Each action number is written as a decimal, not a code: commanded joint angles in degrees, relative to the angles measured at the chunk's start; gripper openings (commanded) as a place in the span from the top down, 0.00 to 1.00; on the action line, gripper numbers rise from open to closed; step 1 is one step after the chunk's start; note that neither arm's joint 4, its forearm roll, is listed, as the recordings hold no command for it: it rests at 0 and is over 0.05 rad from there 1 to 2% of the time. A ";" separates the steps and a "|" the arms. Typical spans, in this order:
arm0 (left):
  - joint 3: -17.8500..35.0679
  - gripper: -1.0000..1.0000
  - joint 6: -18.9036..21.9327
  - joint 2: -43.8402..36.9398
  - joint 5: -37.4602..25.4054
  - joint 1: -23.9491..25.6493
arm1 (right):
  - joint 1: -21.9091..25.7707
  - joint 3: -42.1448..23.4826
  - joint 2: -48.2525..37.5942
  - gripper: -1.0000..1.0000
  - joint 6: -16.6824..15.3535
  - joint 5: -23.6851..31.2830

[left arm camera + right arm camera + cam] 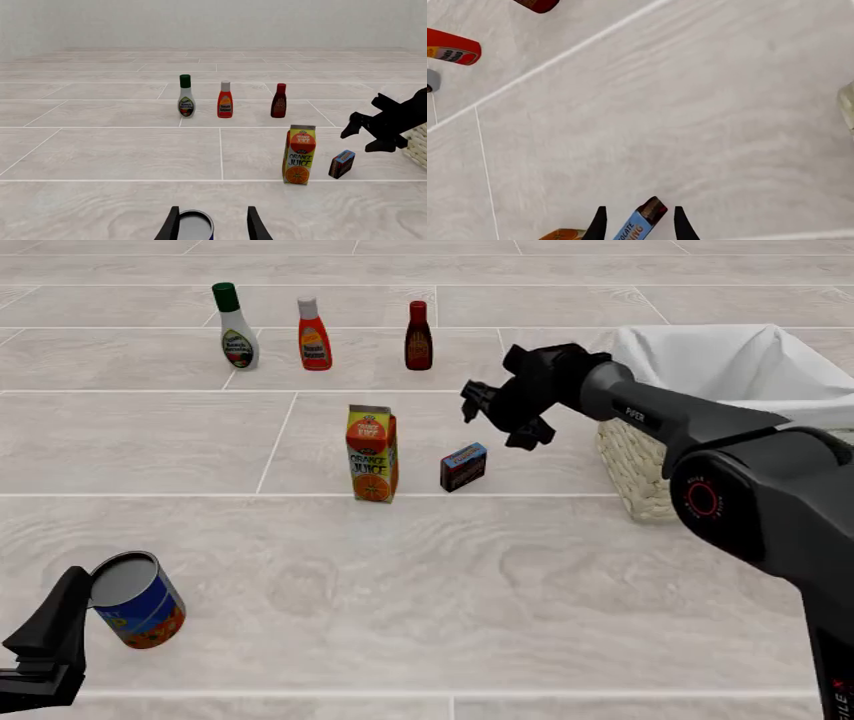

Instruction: Pick the chocolate pudding and place it in the basket.

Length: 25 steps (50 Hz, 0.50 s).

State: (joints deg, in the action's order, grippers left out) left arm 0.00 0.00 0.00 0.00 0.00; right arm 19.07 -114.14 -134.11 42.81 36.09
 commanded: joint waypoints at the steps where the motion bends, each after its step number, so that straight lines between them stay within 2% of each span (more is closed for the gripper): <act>1: 0.00 0.00 0.00 0.00 0.00 0.00 | 0.50 0.80 -0.90 0.00 1.04 -0.84; 25: 0.00 0.00 0.00 0.00 0.00 0.00 | 1.85 3.21 -2.24 0.00 3.55 -3.17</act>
State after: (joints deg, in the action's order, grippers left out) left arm 0.00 0.00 0.00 0.00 0.00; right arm 20.33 -111.86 -135.75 45.25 33.85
